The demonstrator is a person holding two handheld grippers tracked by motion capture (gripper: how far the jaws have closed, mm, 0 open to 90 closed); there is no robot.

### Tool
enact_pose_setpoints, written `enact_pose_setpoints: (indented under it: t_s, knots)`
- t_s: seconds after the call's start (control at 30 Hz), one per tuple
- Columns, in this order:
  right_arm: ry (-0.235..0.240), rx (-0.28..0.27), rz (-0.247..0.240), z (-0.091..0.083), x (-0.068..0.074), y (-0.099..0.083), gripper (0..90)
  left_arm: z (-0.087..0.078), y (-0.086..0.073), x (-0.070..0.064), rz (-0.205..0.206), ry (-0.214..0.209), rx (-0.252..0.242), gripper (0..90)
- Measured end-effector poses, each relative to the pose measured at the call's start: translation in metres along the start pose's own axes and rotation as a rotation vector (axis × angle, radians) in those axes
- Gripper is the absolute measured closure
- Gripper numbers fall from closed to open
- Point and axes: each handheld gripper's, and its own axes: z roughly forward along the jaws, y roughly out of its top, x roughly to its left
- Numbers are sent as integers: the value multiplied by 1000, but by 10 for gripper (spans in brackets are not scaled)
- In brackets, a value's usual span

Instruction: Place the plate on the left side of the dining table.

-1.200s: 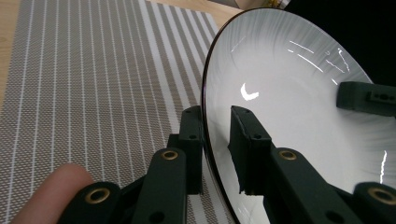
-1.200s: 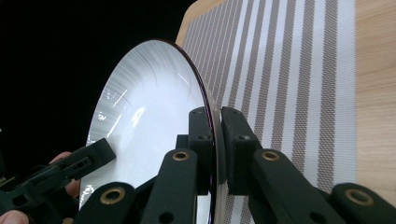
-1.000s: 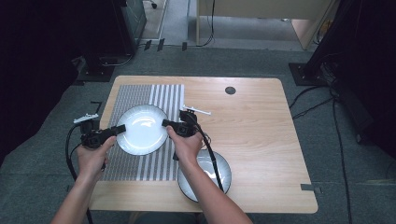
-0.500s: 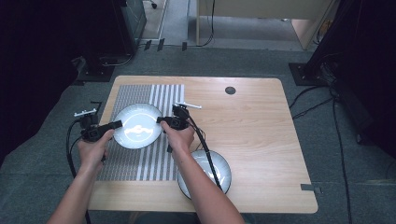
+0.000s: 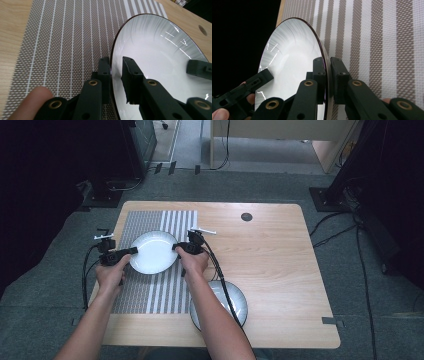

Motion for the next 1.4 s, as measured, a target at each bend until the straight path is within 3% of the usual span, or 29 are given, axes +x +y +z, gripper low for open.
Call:
enact_pose_setpoints:
  t_s: [0.23, 0.5, 0.77, 0.93, 1.4]
  knots:
    - [-3, 4, 18, 11, -12, 6, 839, 13, 0, 5, -33, -3, 4, 795]
    - [-10, -11, 20, 19, -18, 9, 832, 20, 5, 2, -19, 24, 6, 800]
    - [-18, -19, -9, 20, -16, 10, 834, 24, 7, 3, -32, 36, 13, 794]
    - [-7, 2, -23, 19, -17, 9, 832, 22, 6, 2, -8, 37, 10, 794]
    - [-14, 22, -37, 17, -16, 9, 795, 22, 6, 4, -2, 30, 17, 791]
